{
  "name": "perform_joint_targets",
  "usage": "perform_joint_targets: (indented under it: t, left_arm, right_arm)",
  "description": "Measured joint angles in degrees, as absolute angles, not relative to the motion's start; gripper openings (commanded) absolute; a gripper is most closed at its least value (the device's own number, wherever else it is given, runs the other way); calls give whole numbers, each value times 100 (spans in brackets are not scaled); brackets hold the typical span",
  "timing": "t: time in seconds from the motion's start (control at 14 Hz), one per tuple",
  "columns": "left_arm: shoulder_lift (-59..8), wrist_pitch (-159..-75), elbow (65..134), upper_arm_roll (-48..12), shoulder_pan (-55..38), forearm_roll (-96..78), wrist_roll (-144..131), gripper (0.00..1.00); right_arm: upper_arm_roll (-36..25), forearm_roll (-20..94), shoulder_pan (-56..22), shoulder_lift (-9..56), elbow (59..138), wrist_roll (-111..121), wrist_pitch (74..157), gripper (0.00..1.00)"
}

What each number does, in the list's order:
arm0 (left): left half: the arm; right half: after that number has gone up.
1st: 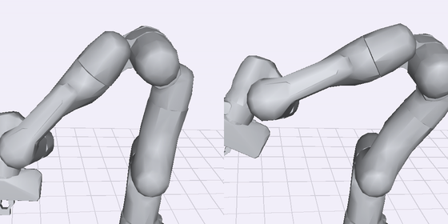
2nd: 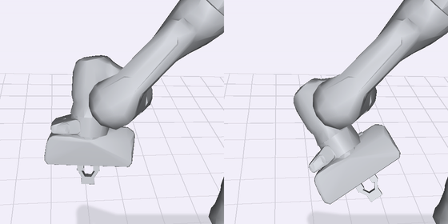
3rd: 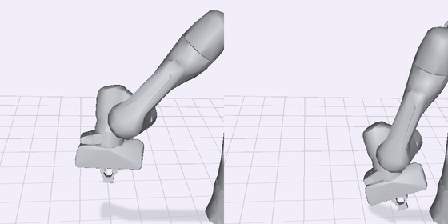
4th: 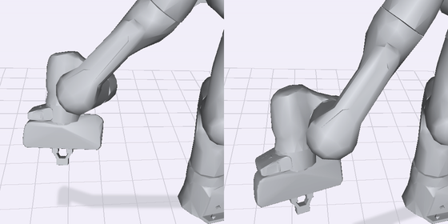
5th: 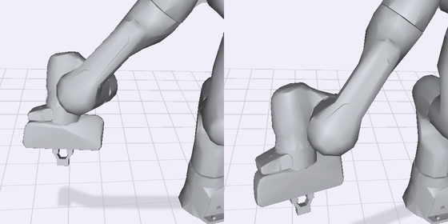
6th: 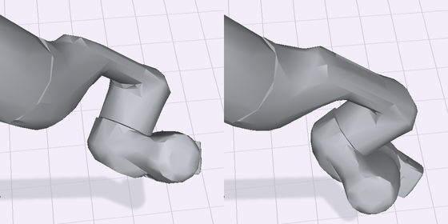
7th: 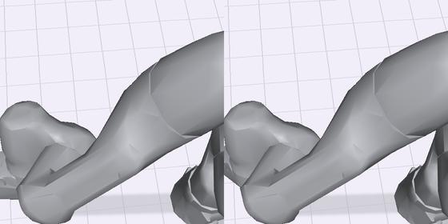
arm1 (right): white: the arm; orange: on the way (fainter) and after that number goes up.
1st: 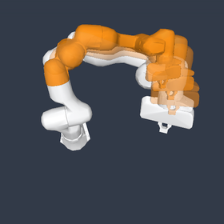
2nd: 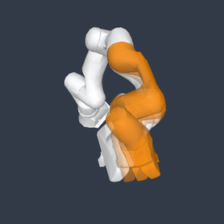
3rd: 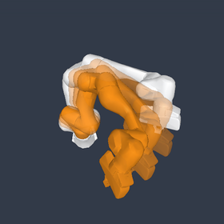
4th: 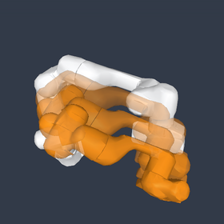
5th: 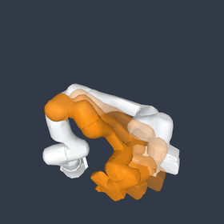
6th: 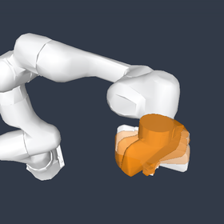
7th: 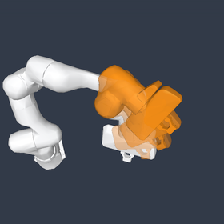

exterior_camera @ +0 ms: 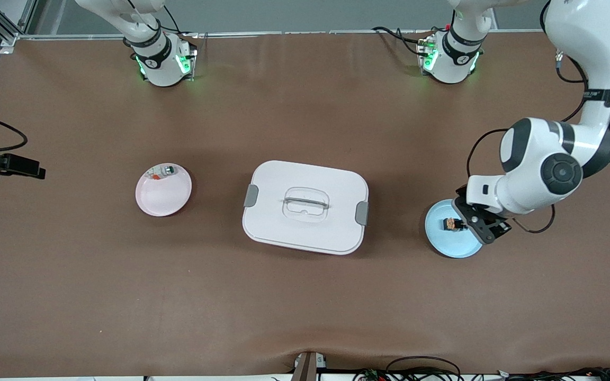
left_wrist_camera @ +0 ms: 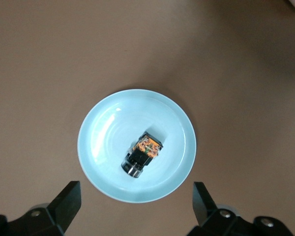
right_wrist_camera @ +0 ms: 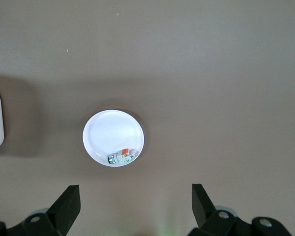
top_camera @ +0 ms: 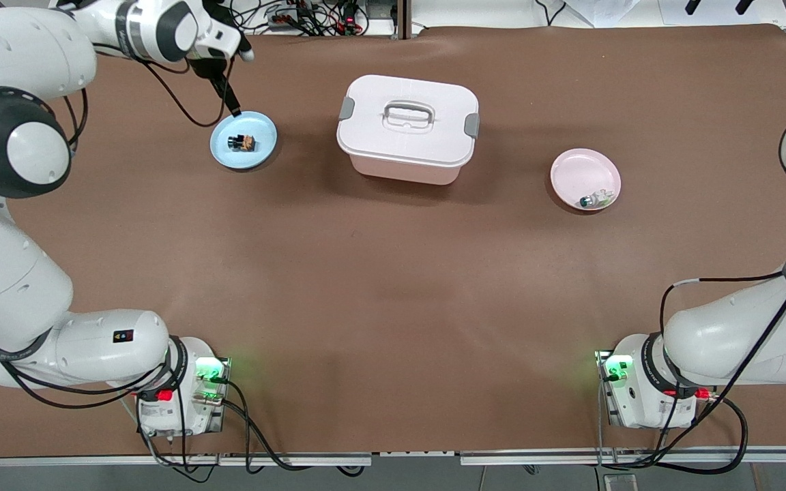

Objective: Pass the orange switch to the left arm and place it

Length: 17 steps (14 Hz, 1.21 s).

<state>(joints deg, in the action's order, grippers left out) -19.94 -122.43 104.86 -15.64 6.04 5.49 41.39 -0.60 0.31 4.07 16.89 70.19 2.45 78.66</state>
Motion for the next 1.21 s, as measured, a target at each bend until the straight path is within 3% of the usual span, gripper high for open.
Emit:
perform_joint_targets:
  t: [0.86,1.21]
  left_arm:
    - [-675,-11011,9950,-1527,1179,129,1390,100]
    - [-655,-10030,9069,-1502,1233,151,1312,100]
  right_arm:
    - [-51,39,522,1259,7136,532,7965,100]
    - [-28,47,520,1063,7455,738,8012,100]
